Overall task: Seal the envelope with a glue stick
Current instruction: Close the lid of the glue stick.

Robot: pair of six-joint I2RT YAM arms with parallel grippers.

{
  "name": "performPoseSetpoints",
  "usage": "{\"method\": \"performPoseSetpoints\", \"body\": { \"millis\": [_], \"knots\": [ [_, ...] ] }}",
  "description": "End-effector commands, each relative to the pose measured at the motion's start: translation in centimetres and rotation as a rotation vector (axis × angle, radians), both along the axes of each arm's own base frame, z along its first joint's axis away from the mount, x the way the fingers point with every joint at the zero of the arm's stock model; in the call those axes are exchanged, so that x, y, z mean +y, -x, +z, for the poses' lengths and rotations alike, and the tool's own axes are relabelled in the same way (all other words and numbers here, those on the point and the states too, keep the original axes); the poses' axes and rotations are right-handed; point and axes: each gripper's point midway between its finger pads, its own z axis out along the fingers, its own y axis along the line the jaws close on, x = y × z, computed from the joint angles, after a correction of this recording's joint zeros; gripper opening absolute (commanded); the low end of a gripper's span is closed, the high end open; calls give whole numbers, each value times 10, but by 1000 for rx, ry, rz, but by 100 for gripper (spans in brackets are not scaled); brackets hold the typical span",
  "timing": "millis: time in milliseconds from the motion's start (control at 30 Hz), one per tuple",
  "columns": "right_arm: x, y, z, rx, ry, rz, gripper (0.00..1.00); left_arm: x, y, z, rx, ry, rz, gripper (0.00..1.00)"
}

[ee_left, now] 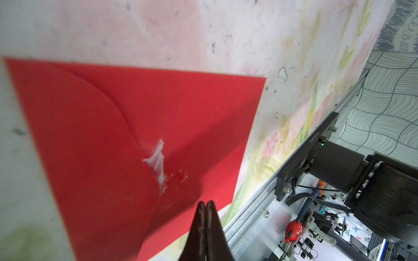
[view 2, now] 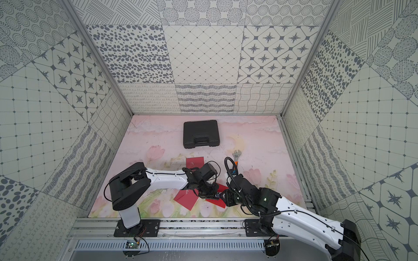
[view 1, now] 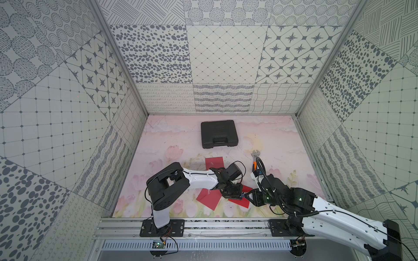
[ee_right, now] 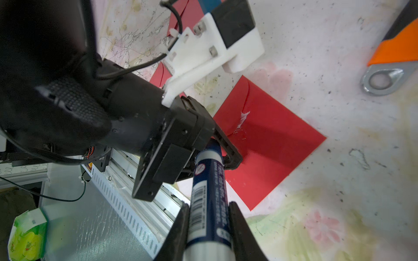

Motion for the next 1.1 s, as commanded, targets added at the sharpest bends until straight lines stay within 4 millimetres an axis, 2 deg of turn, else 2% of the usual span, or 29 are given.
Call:
{"method": "performPoseSetpoints", "body": {
  "millis": [0,67,300,400,467,500,533,700,967,1067],
  "knots": [
    [2,-8,4,-39,19,-2,0,-8,0,16,-4,53,-26,0],
    [8,-10,9,-49,-13,-3,0,-10,0,17,3,61,-20,0],
    [17,-6,4,-21,-74,4,0,-15,-1,26,-4,110,-14,0],
    [11,-8,13,-38,-61,-9,0,-9,-5,27,-20,99,7,3],
    [4,-9,19,-63,-48,-21,0,-1,-11,30,-47,90,28,14],
    [3,-12,32,-87,-64,-30,0,2,-14,32,-57,89,37,19],
    [1,-13,37,-98,-64,-35,0,6,-16,33,-65,90,43,25],
    [-8,-18,48,-111,-45,-48,0,24,-28,44,-108,86,67,41],
    [-24,-43,55,-87,11,-48,0,74,-41,39,-166,-45,113,42],
    [-32,-55,51,-47,53,-43,0,90,-45,37,-189,-101,126,43]
  ]
}}
